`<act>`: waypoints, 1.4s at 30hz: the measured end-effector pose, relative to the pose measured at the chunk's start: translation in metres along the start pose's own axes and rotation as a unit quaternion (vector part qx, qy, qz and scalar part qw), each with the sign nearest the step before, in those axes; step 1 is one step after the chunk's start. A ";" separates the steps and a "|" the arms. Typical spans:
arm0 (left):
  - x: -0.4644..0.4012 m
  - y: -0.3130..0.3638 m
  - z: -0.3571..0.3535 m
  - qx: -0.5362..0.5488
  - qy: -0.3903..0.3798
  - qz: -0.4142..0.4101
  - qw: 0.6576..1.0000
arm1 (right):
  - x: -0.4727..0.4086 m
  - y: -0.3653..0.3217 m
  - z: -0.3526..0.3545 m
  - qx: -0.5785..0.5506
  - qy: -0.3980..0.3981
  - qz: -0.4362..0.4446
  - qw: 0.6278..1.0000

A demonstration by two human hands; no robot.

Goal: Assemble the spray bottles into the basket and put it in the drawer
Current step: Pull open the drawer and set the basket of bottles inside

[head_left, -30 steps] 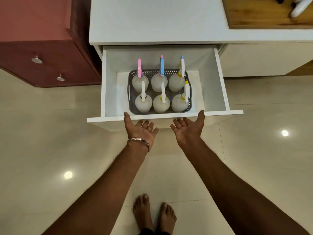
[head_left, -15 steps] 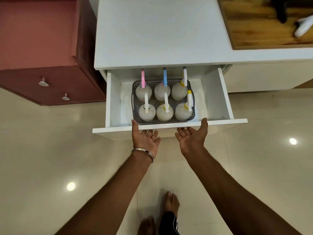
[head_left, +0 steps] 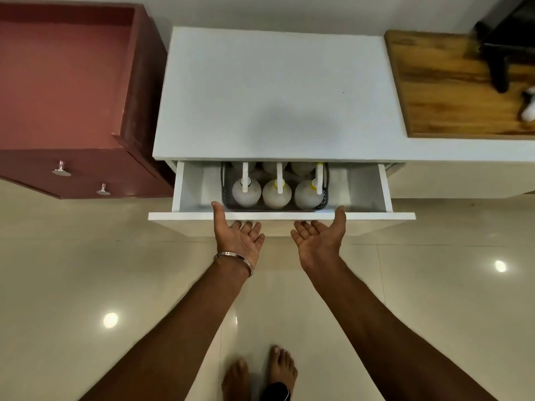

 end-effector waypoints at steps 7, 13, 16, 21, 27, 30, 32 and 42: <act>-0.028 0.033 -0.039 0.005 0.005 0.003 1.000 | -0.033 -0.014 -0.043 0.012 0.008 0.005 1.000; -0.048 0.063 -0.069 0.009 0.005 0.003 1.000 | -0.060 -0.025 -0.079 0.024 0.012 0.012 1.000; -0.058 0.075 -0.086 0.014 -0.003 0.006 1.000 | -0.073 -0.030 -0.095 0.014 0.011 0.019 1.000; -0.070 0.086 -0.099 0.025 -0.003 0.009 1.000 | -0.089 -0.034 -0.106 0.011 0.031 0.018 0.999; -0.074 0.087 -0.098 0.026 -0.002 0.008 1.000 | -0.092 -0.032 -0.103 0.022 0.033 0.010 0.999; -0.074 0.086 -0.097 0.025 0.000 0.010 1.000 | -0.094 -0.032 -0.104 0.016 0.034 0.003 0.999; -0.073 0.086 -0.096 0.026 0.000 0.009 1.000 | -0.094 -0.032 -0.105 0.012 0.033 -0.002 0.999; -0.071 0.089 -0.096 -0.005 0.002 0.010 1.000 | -0.088 -0.033 -0.108 0.011 0.030 -0.006 0.999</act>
Point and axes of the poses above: each hand's wrist, its own x-axis away from the middle knuckle, its own z-axis out of the back of the hand, y = z × x, the point moved 9 cm from there along -x, towards the middle knuckle, and after that the axes turned 11 degrees about z, right-handed, at the moved point
